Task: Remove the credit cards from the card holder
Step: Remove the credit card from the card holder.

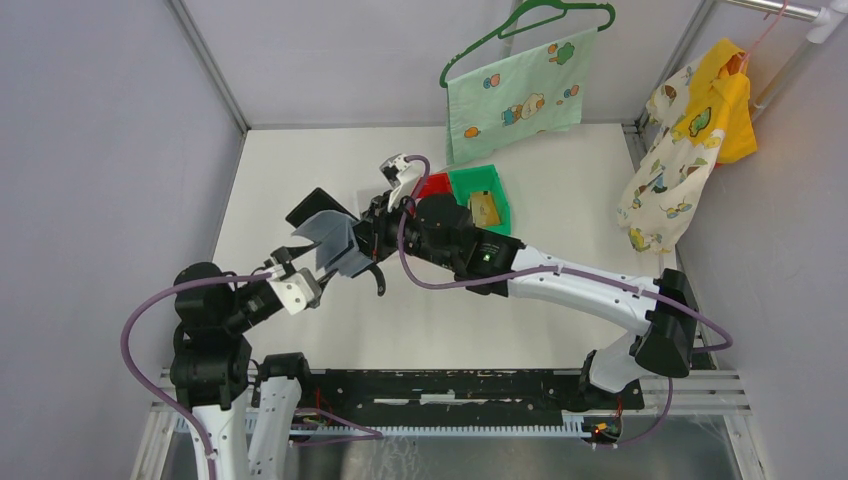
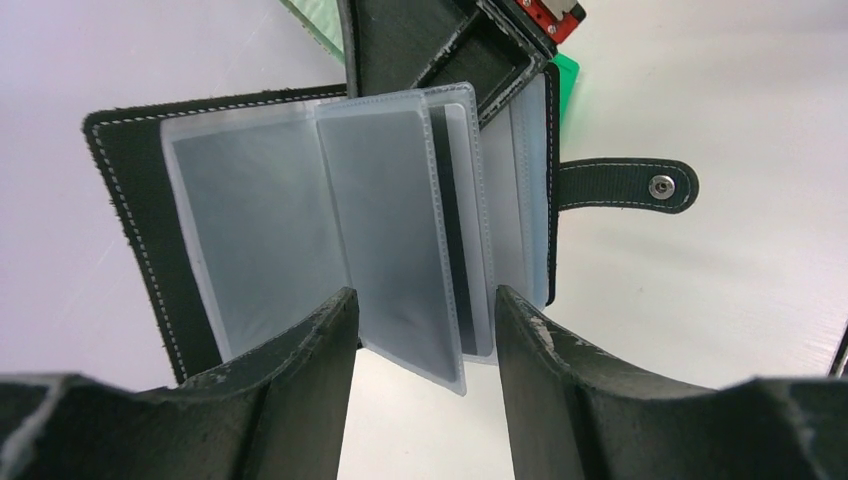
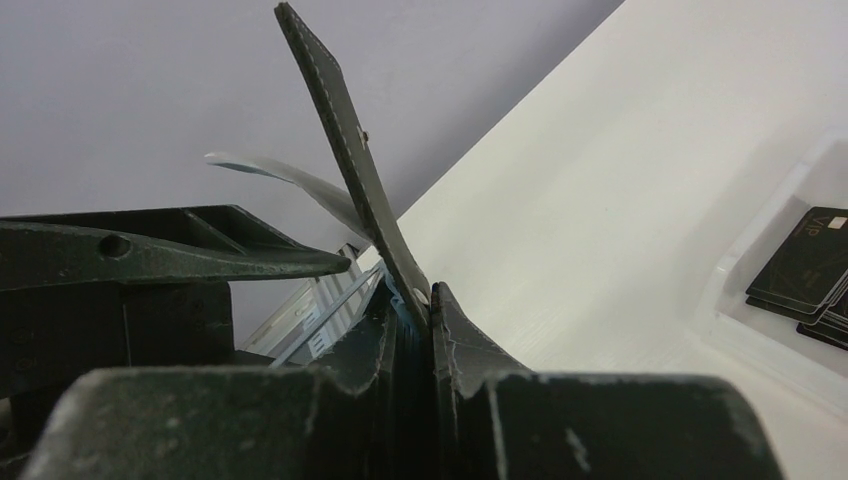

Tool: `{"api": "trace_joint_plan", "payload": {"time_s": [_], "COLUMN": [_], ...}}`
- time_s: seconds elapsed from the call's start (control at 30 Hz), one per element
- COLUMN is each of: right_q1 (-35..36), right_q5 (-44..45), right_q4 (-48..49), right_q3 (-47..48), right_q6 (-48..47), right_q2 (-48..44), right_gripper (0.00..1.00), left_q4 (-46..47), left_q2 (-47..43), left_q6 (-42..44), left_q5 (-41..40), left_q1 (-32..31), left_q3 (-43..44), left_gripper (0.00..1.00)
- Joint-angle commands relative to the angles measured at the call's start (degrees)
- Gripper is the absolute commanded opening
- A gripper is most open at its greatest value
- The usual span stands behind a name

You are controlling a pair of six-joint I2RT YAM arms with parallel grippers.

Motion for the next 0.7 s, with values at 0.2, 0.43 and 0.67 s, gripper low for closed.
{"api": "trace_joint_plan", "payload": {"time_s": [0.2,0.43,0.67], "right_q1": [0.3,0.1,0.4], "right_q5": [-0.5,-5.9,-11.3], "right_q4": [10.0,17.7,19.4], "right_q3": [-5.8,-9.7,-6.1], "right_q6": [-2.6,-5.5,-4.6], "right_q2": [-5.2,-7.9,-5.7], "right_gripper": [0.0,0.0,0.0], "left_q4": [1.2,-4.2,-9.4], "left_q2": [-0.1,1.6,3.4], "left_q6": [0.2,1.9,4.2], "left_q5": [-1.1,2.1,5.0], "left_q1": [0.2,0.2,0.2], "left_q3": [2.3,3.7,5.0], "left_gripper": [0.58,0.59,0.6]}}
